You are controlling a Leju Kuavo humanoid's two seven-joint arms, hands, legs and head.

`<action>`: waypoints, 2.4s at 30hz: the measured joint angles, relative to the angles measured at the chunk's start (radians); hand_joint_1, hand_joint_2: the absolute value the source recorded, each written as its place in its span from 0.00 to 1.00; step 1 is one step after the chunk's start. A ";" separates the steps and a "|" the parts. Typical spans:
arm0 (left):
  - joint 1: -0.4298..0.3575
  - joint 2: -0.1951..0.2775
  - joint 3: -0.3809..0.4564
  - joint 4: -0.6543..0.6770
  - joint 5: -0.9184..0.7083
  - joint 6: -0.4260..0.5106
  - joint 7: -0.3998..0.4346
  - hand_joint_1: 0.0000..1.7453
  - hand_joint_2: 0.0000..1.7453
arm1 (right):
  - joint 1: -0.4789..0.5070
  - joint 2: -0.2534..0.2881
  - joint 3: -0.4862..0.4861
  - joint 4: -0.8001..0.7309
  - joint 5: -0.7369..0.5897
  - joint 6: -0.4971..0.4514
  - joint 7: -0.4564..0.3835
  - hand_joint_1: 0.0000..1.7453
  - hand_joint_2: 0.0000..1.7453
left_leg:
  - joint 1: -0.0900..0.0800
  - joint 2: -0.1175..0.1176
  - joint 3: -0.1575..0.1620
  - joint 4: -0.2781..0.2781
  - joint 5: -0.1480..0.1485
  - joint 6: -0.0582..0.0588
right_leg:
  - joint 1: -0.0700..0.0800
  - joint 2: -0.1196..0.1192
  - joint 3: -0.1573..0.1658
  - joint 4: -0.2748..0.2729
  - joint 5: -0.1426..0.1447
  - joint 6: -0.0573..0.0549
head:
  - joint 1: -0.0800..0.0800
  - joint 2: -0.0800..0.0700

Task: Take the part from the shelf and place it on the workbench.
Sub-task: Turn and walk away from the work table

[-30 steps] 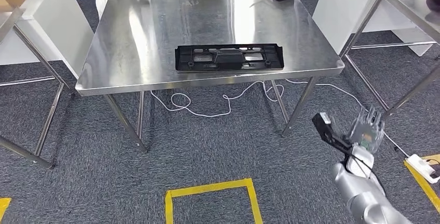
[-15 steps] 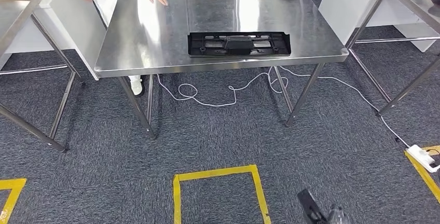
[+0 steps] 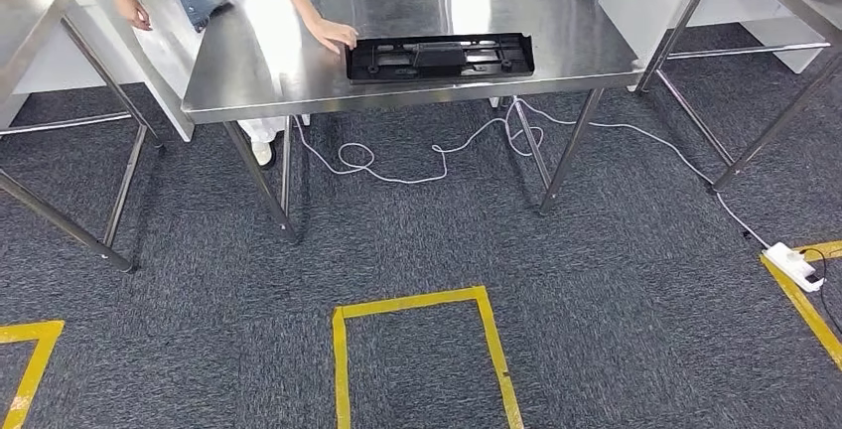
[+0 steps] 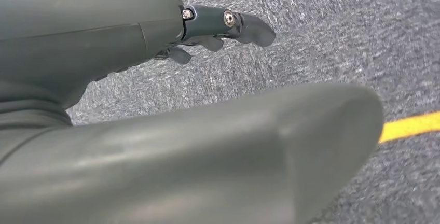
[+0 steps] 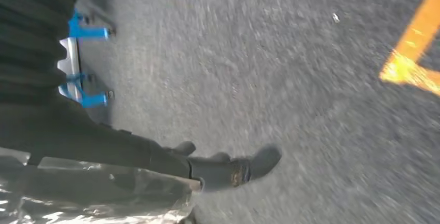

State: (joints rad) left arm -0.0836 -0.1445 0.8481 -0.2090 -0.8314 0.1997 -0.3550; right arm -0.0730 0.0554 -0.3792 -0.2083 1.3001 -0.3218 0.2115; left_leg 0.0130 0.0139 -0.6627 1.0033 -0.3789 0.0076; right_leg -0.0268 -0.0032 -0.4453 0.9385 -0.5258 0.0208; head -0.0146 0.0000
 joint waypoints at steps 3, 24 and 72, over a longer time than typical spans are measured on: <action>0.000 0.000 -0.006 0.000 -0.007 0.002 0.004 0.00 0.00 | 0.007 0.003 -0.003 0.003 -0.018 0.015 0.006 0.00 0.00 | 0.006 -0.009 -0.060 0.183 -0.134 -0.012 | -0.001 0.000 -0.012 0.001 0.019 -0.024 | -0.002 0.000; -0.023 -0.013 -0.023 0.000 -0.019 0.005 0.025 0.00 0.00 | 0.013 0.016 -0.055 0.007 -0.055 0.039 0.033 0.00 0.00 | 0.002 0.068 0.109 -0.019 -0.074 0.028 | 0.000 -0.032 -0.095 0.123 0.001 0.045 | 0.010 0.000; -0.011 -0.021 -0.055 0.002 -0.093 -0.196 0.359 0.00 0.00 | 0.014 0.042 -0.188 0.013 -0.159 0.110 0.070 0.00 0.00 | 0.013 -0.097 0.133 0.021 -0.126 0.016 | 0.019 0.110 -0.111 0.054 0.080 -0.011 | 0.002 0.000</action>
State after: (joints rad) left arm -0.0944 -0.1655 0.7935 -0.2071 -0.9246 0.0042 0.0043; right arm -0.0589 0.0973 -0.5670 -0.1953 1.1406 -0.2115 0.2814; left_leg 0.0256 -0.0831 -0.5299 1.0243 -0.5053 0.0232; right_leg -0.0079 0.1068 -0.5562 0.9923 -0.4463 0.0103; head -0.0127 0.0000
